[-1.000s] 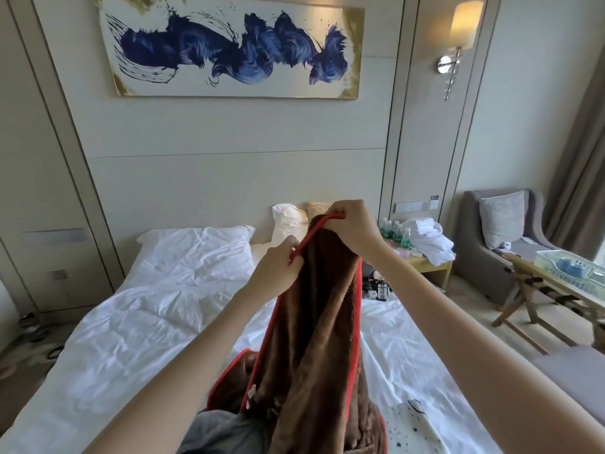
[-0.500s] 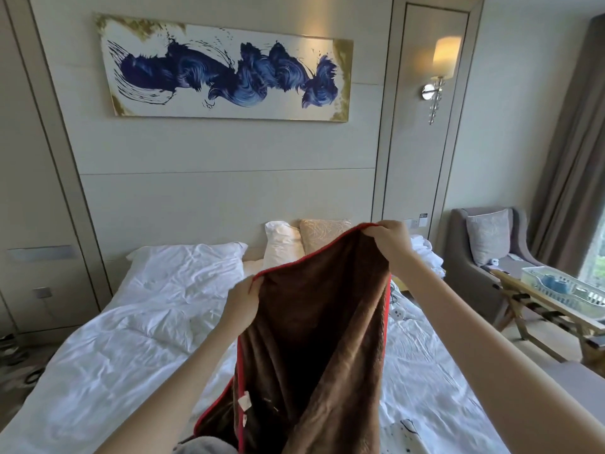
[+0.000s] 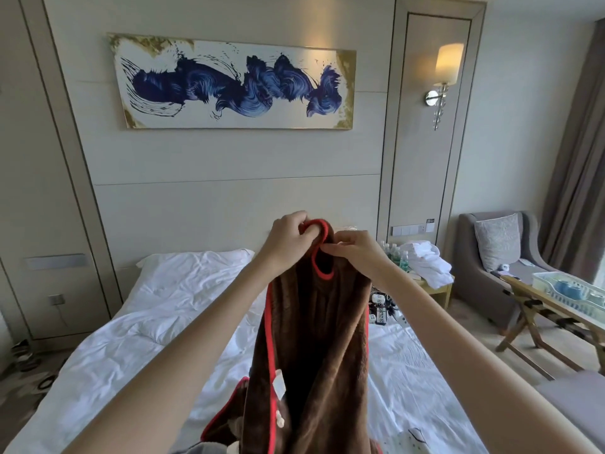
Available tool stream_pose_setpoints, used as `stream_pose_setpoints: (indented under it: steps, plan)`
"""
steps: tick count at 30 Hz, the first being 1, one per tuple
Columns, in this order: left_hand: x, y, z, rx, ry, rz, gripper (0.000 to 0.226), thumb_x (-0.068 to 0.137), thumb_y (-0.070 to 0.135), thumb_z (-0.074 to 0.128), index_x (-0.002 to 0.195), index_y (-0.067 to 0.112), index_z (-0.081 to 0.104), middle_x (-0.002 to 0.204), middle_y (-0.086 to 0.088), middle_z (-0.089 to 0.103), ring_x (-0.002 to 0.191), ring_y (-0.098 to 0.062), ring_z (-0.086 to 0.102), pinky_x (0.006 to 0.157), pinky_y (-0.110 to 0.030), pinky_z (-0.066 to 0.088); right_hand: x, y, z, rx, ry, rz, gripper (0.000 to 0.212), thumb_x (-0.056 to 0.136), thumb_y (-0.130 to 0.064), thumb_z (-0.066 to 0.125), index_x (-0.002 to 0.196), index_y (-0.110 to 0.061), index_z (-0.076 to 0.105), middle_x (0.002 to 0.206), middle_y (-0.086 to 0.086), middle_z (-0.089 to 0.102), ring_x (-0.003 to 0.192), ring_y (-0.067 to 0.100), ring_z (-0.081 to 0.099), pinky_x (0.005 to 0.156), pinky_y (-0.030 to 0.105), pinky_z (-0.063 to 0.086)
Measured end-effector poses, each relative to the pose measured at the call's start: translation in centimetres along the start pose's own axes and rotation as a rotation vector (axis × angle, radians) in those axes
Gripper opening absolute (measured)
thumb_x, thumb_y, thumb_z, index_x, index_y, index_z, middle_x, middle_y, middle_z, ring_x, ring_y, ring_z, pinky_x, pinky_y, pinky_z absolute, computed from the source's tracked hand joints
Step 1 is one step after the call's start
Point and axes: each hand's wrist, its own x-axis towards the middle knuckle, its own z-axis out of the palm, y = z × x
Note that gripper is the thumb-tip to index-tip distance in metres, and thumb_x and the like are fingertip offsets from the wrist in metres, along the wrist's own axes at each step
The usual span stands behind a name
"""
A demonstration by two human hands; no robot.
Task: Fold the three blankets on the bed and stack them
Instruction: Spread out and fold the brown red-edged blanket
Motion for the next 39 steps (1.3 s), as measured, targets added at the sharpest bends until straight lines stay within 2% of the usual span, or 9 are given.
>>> stream_pose_setpoints:
  steps: [3, 5, 11, 17, 24, 28, 31, 35, 39]
  plan:
    - [-0.8, -1.8, -0.7, -0.017, -0.165, -0.071, 0.025, 0.078, 0.030, 0.080, 0.087, 0.012, 0.064, 0.083, -0.006, 0.068, 0.075, -0.015, 0.061, 0.070, -0.026, 0.044, 0.2, 0.3, -1.1, -0.013, 0.114, 0.010, 0.020, 0.082, -0.012, 0.072, 0.085, 0.008, 0.068, 0.073, 0.014, 0.058, 0.070, 0.020, 0.051, 0.066, 0.029, 0.036]
    - [-1.5, -3.8, -0.4, 0.124, -0.223, -0.105, 0.027, 0.074, 0.027, 0.083, 0.087, 0.010, 0.066, 0.082, -0.007, 0.069, 0.078, -0.020, 0.063, 0.075, -0.032, 0.049, 0.3, 0.4, -1.8, -0.028, 0.182, 0.006, 0.015, 0.082, -0.012, 0.070, 0.081, 0.003, 0.070, 0.070, 0.010, 0.060, 0.067, 0.019, 0.053, 0.062, 0.027, 0.038]
    - [-3.0, -7.8, 0.8, 0.198, -0.148, -0.203, 0.020, 0.083, 0.030, 0.074, 0.072, 0.016, 0.064, 0.067, 0.001, 0.057, 0.068, -0.019, 0.059, 0.068, -0.032, 0.046, 0.4, 1.3, -2.6, 0.044, 0.385, -0.003, 0.014, 0.084, -0.012, 0.067, 0.070, -0.008, 0.067, 0.061, 0.002, 0.058, 0.062, 0.017, 0.053, 0.059, 0.026, 0.040]
    - [-5.4, -12.0, 0.6, 0.349, -0.016, -0.339, 0.035, 0.093, 0.024, 0.058, 0.060, 0.030, 0.049, 0.062, 0.005, 0.056, 0.068, -0.021, 0.058, 0.059, -0.030, 0.037, 0.2, 2.6, -4.5, 0.133, 0.560, 0.028, 0.015, 0.084, -0.012, 0.065, 0.070, -0.014, 0.065, 0.058, 0.000, 0.055, 0.058, 0.015, 0.050, 0.058, 0.026, 0.039]
    - [-7.6, -15.7, 0.3, 0.156, -0.003, -0.539, 0.045, 0.103, 0.033, 0.045, 0.069, 0.005, 0.054, 0.067, -0.009, 0.056, 0.066, -0.021, 0.052, 0.070, -0.033, 0.040, 0.6, 5.0, -5.7, 0.170, 0.628, 0.076, 0.008, 0.087, -0.018, 0.064, 0.084, -0.012, 0.068, 0.067, 0.001, 0.059, 0.071, 0.019, 0.055, 0.066, 0.029, 0.044]
    - [-6.9, -14.1, 0.4, -0.001, 0.098, -0.504, 0.041, 0.105, 0.029, 0.038, 0.106, 0.000, 0.066, 0.098, -0.012, 0.066, 0.088, -0.018, 0.058, 0.081, -0.030, 0.042, 0.2, 6.1, -4.8, 0.066, 0.529, 0.112, 0.018, 0.084, -0.024, 0.071, 0.097, -0.012, 0.068, 0.073, 0.001, 0.065, 0.069, 0.019, 0.059, 0.064, 0.027, 0.046]
    - [-5.4, -11.3, 0.0, -0.053, 0.034, -0.370, 0.033, 0.104, 0.027, 0.043, 0.119, 0.010, 0.067, 0.114, -0.003, 0.067, 0.107, -0.016, 0.059, 0.093, -0.027, 0.043, -0.5, 6.0, -2.6, -0.032, 0.264, 0.082, 0.042, 0.076, -0.028, 0.080, 0.114, -0.022, 0.063, 0.079, 0.007, 0.067, 0.070, 0.016, 0.062, 0.069, 0.027, 0.051]
    - [-4.2, -7.7, 0.2, -0.054, -0.152, -0.171, 0.025, 0.100, 0.018, 0.050, 0.108, 0.014, 0.073, 0.107, -0.004, 0.071, 0.103, -0.016, 0.064, 0.093, -0.028, 0.046, -0.5, 5.2, 2.0, -0.140, -0.114, -0.025, 0.056, 0.072, -0.027, 0.084, 0.122, -0.023, 0.058, 0.061, 0.001, 0.051, 0.047, -0.002, 0.044, 0.050, 0.010, 0.035]
    - [-4.0, -6.6, -0.7, -0.061, -0.209, -0.168, 0.016, 0.091, 0.016, 0.063, 0.096, 0.003, 0.073, 0.097, -0.024, 0.068, 0.083, -0.023, 0.061, 0.081, -0.036, 0.046, -0.1, 5.1, 5.7, -0.223, -0.295, -0.081, 0.029, 0.081, -0.023, 0.077, 0.106, -0.013, 0.069, 0.057, -0.003, 0.049, 0.048, 0.002, 0.040, 0.050, 0.014, 0.029]
